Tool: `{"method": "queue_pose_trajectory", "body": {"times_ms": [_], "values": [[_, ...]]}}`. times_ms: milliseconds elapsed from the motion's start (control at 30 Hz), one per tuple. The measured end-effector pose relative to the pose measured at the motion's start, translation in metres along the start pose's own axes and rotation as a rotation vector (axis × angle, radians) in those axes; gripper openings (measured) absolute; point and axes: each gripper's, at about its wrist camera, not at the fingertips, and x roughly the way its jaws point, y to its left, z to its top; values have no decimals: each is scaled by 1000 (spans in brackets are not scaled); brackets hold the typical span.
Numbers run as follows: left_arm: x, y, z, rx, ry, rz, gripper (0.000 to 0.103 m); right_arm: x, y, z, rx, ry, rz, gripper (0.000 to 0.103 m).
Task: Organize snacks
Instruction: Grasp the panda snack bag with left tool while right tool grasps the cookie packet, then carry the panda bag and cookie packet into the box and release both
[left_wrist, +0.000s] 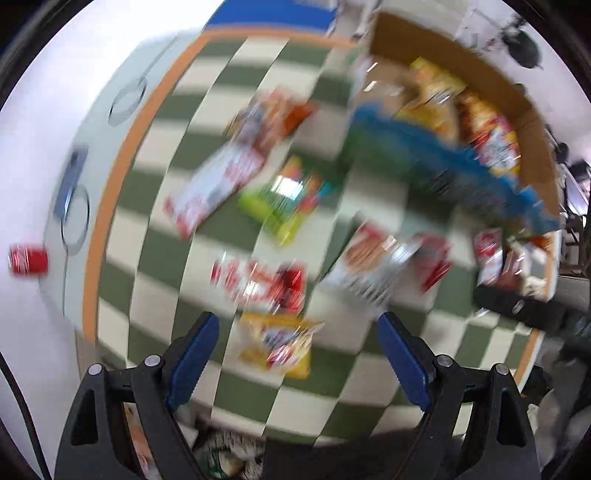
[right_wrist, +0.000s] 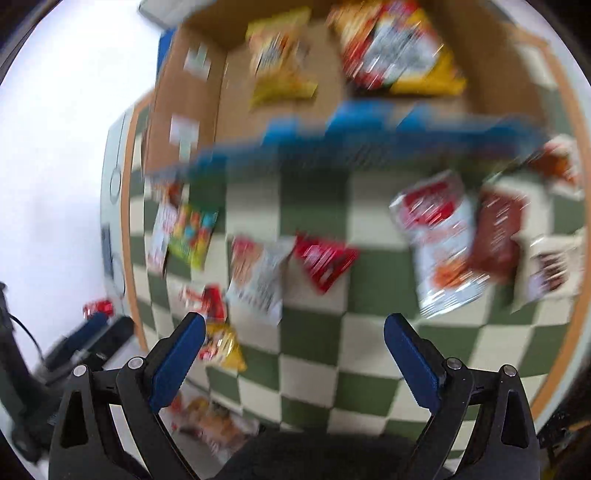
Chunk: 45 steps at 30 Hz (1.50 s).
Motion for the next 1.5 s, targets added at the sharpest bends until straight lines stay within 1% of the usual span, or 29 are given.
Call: {"method": "queue_pose_trajectory", "body": {"times_ms": [67, 167, 267, 400, 433, 467, 533, 633, 700, 800, 833, 900, 933, 967, 1033, 1100, 1133, 1300, 1333, 1400, 1433, 1500], "values": [[23, 14, -15, -30, 49, 3, 88, 23, 11, -5, -5, 47, 14, 99], [53, 22, -28, -27, 101, 5, 88, 52, 24, -7, -4, 108, 27, 99], [88, 19, -34, 8, 152, 20, 88, 74, 36, -3, -1, 149, 36, 99], [122, 13, -35, 31, 194, 39, 88, 100, 52, 7, 8, 185, 9, 99], [126, 14, -36, 24, 195, 37, 83, 106, 55, 10, 11, 192, -1, 99], [128, 15, -36, 14, 194, 31, 76, 112, 59, 13, 15, 198, -17, 99], [129, 16, -37, -3, 192, 7, 72, 123, 64, 20, 28, 196, -50, 99], [126, 18, -39, -18, 168, 28, 71, 138, 68, 29, 72, 193, -106, 99], [127, 22, -39, -36, 169, 20, 71, 147, 69, 34, 101, 196, -124, 99], [129, 25, -41, -46, 171, 10, 71, 160, 70, 39, 120, 199, -193, 98], [129, 26, -41, -46, 172, 8, 71, 162, 71, 41, 123, 201, -200, 91], [130, 34, -41, -40, 173, 5, 71, 167, 73, 42, 103, 211, -239, 85], [129, 36, -38, -38, 176, 2, 71, 167, 76, 42, 82, 207, -258, 80], [130, 38, -34, -36, 179, 1, 71, 168, 79, 41, 47, 215, -280, 78], [132, 38, -32, -33, 182, 2, 71, 167, 84, 36, -40, 224, -311, 64], [133, 36, -29, -31, 187, 1, 71, 164, 86, 31, -124, 225, -331, 61], [135, 34, -27, -29, 191, 0, 71, 160, 84, 28, -168, 229, -358, 59], [143, 17, -26, -7, 213, 3, 71, 150, 72, 14, -287, 243, -422, 58], [145, 14, -26, 2, 215, 8, 72, 148, 69, 11, -294, 242, -418, 58], [145, 10, -26, 10, 210, 11, 71, 145, 64, 9, -269, 238, -389, 60], [144, 8, -25, 14, 207, 16, 69, 143, 61, 9, -254, 235, -373, 67], [141, 2, -23, 18, 196, 3, 56, 142, 50, 10, -190, 231, -313, 72]]}}
